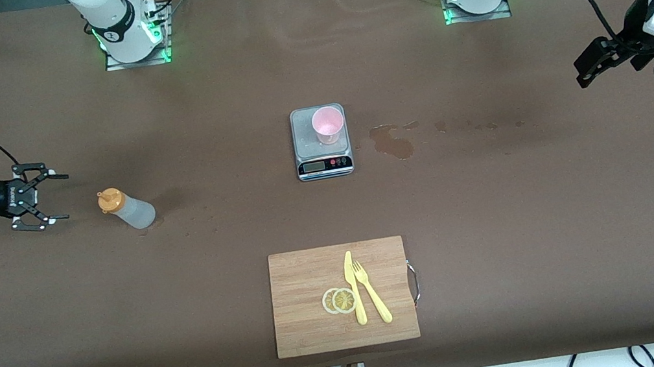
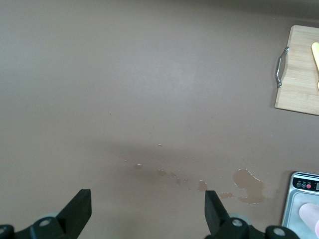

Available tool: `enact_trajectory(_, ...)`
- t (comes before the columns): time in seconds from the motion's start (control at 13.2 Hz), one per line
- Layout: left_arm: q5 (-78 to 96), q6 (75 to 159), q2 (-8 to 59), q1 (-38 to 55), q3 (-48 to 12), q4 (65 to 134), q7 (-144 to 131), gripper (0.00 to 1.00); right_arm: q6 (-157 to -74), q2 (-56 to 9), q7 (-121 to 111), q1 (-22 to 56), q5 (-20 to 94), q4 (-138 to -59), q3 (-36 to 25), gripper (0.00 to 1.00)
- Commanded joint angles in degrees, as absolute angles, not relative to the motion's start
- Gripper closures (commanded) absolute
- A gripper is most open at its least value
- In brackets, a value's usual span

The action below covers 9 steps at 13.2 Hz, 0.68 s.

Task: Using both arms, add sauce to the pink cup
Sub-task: 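Reach the right gripper to the white sauce bottle while the left gripper retracts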

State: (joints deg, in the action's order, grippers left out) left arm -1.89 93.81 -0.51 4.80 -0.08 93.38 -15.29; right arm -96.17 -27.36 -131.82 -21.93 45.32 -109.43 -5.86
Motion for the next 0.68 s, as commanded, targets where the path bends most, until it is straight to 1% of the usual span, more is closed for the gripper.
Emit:
enact_trajectory(0.0,-2.9,90.1,-0.5,4.5,-0.1,91.8,-11.8,0.00,-96.8,-29.6,-135.2,-22.6,49.2,-110.4,-5.4,0.00)
enact_trajectory(0.3,-3.3,90.2,-0.4,3.8,0.0,91.3,-8.8,0.00,-98.1,-32.7,-137.9,-21.4,54.7,-110.2,-4.9,0.00)
enact_trajectory(0.46,-3.1,90.6,-0.4,3.2,0.2,91.3,-6.0,0.00,-98.6,-33.6,-140.3,-19.4,56.8,-110.0,-4.8,0.00)
enact_trajectory(0.61,-3.0,90.4,-0.1,1.3,0.1,89.2,-3.3,0.00,-99.7,-33.8,-141.0,-18.1,57.1,-110.0,-4.8,0.00)
